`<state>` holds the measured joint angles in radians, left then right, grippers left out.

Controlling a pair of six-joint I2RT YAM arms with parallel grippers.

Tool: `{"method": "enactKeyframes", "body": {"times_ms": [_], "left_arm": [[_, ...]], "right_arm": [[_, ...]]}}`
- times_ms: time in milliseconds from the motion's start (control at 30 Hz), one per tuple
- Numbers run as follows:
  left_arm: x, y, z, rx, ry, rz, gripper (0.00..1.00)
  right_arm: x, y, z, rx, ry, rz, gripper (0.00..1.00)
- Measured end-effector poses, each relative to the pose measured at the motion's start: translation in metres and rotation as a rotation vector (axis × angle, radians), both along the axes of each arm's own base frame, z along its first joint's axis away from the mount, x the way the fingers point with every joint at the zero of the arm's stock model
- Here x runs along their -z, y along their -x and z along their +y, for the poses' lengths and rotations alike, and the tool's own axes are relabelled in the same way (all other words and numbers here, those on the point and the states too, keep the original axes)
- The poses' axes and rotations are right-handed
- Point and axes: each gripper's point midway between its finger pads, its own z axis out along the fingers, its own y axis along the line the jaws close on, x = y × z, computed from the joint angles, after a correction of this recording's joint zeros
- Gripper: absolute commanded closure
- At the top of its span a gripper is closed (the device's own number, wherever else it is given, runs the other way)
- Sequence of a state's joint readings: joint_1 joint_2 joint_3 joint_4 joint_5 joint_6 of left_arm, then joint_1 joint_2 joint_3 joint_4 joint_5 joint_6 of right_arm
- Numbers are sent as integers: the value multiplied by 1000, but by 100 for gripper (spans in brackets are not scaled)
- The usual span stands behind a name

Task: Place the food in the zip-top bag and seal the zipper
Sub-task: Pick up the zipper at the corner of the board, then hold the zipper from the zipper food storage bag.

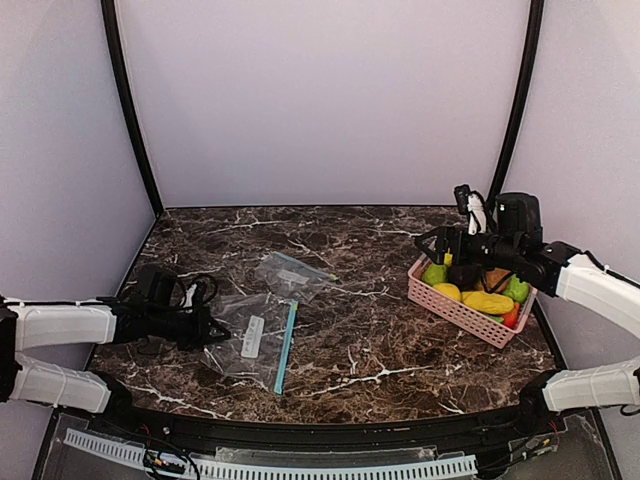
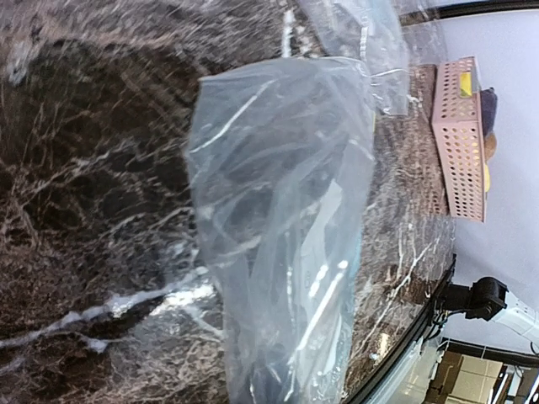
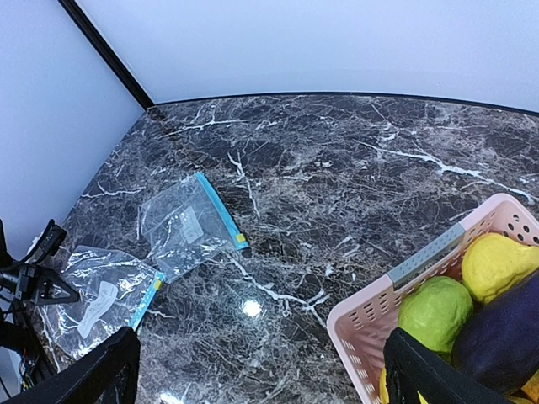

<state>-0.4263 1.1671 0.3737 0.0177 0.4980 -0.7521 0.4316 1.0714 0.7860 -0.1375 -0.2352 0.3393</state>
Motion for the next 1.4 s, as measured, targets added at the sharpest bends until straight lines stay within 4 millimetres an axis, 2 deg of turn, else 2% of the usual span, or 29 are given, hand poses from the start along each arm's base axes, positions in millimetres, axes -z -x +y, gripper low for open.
{"method": "enactKeyframes", "body": {"times_ms": [233, 400, 533, 633, 800, 967, 1100, 1167, 1400], "left_arm": [[-73, -9, -11, 65, 106, -258, 99], [-123, -4, -14, 100, 195, -439, 99], [-164, -4, -17, 101, 288, -579, 99], [-188, -3, -20, 103, 356, -649, 99], [-209, -4, -26, 115, 440, -687, 99], [-218, -4, -29, 130, 482, -706, 99], [-224, -3, -31, 137, 506, -718, 99], [-226, -2, -31, 141, 516, -724, 99], [-225, 0, -31, 146, 524, -723, 99]], "right_arm": [[-10, 4, 13, -39, -71, -2, 2], [-16, 14, 31, -99, -129, 9, 9], [-22, 25, 49, -149, -152, 20, 13], [-35, 33, 69, -205, -184, 8, 15], [-64, 46, 110, -307, -250, -29, 20], [-76, 62, 156, -406, -300, -34, 25], [-84, 64, 190, -462, -324, -34, 28], [-92, 63, 202, -482, -346, -49, 31], [-119, 64, 219, -542, -427, -92, 49]]}}
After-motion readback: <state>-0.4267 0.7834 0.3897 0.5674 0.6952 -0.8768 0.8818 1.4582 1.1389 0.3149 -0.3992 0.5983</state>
